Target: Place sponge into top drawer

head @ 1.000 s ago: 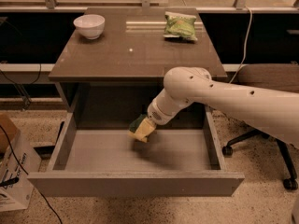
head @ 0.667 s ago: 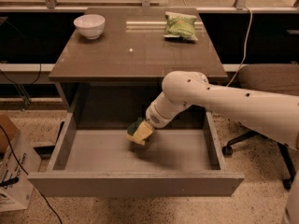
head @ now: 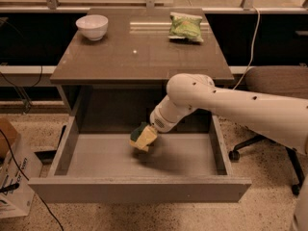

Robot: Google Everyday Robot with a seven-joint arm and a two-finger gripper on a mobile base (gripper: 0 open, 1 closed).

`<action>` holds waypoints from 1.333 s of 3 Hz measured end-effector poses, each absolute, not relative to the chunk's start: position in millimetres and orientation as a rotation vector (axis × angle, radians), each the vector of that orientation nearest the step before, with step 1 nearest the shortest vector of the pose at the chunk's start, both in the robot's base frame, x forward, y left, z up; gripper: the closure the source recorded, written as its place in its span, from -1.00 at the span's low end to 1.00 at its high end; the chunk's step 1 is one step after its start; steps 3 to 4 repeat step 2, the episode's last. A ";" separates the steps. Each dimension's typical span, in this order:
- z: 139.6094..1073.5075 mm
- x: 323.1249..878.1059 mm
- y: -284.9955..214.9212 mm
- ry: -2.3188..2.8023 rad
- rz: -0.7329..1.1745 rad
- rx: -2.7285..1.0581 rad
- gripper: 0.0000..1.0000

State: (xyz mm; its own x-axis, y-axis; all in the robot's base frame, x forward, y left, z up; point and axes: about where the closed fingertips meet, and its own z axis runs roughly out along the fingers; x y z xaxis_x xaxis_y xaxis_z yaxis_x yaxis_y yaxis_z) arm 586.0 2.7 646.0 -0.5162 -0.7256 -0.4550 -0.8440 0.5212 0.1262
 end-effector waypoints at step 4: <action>645.3 585.6 3.2 2.420 0.478 -1.303 -1.00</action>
Offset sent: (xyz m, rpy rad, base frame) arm -0.0003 0.0005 -0.0006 -0.0001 0.0012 0.0011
